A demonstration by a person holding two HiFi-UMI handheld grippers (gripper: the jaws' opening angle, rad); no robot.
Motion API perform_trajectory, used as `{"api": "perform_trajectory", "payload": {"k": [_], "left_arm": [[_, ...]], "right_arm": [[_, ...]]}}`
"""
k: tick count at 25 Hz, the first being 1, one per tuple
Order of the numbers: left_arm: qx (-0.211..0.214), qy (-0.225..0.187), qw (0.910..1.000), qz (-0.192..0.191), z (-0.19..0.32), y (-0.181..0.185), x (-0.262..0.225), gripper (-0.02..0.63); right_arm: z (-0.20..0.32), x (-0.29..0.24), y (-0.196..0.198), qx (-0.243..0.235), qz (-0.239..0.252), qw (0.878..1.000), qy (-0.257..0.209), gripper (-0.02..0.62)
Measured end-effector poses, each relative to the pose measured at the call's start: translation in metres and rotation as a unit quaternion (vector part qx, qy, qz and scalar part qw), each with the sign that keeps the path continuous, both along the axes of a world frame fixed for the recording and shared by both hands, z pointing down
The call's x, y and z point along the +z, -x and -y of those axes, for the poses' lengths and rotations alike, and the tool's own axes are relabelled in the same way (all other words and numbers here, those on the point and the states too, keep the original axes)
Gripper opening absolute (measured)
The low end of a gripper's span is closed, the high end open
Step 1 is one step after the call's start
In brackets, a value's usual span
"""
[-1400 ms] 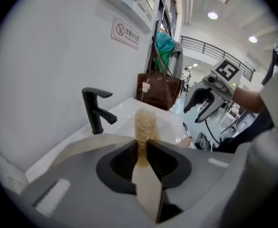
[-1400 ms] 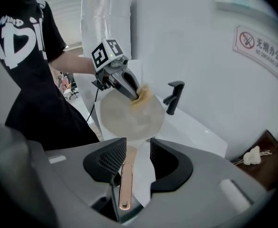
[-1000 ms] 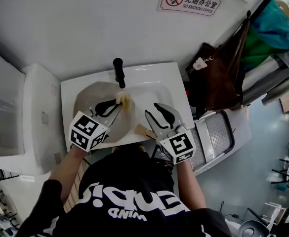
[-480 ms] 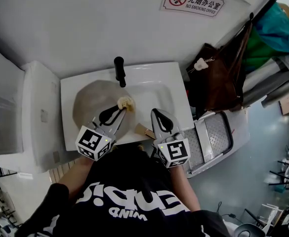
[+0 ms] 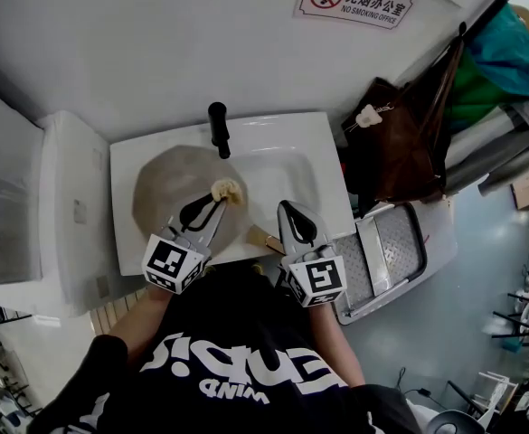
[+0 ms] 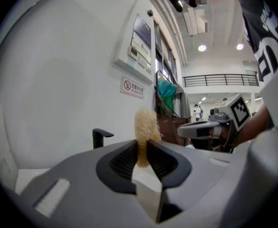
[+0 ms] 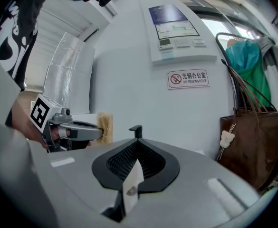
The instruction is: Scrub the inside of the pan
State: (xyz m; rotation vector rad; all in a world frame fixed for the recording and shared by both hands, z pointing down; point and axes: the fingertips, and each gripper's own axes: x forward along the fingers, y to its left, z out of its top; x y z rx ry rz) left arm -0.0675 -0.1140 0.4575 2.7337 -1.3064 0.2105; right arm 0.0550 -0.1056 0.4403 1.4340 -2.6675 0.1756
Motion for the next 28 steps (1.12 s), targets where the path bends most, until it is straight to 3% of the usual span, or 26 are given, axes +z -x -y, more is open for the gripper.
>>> {"api": "perform_trajectory", "payload": {"k": [28], "left_arm": [[-0.027,0.019,0.9994,0.004,0.006,0.022,0.011,0.058]], "right_arm": [[0.007,-0.004,-0.006,0.002,0.007,1.000,-0.006,0.009]]}}
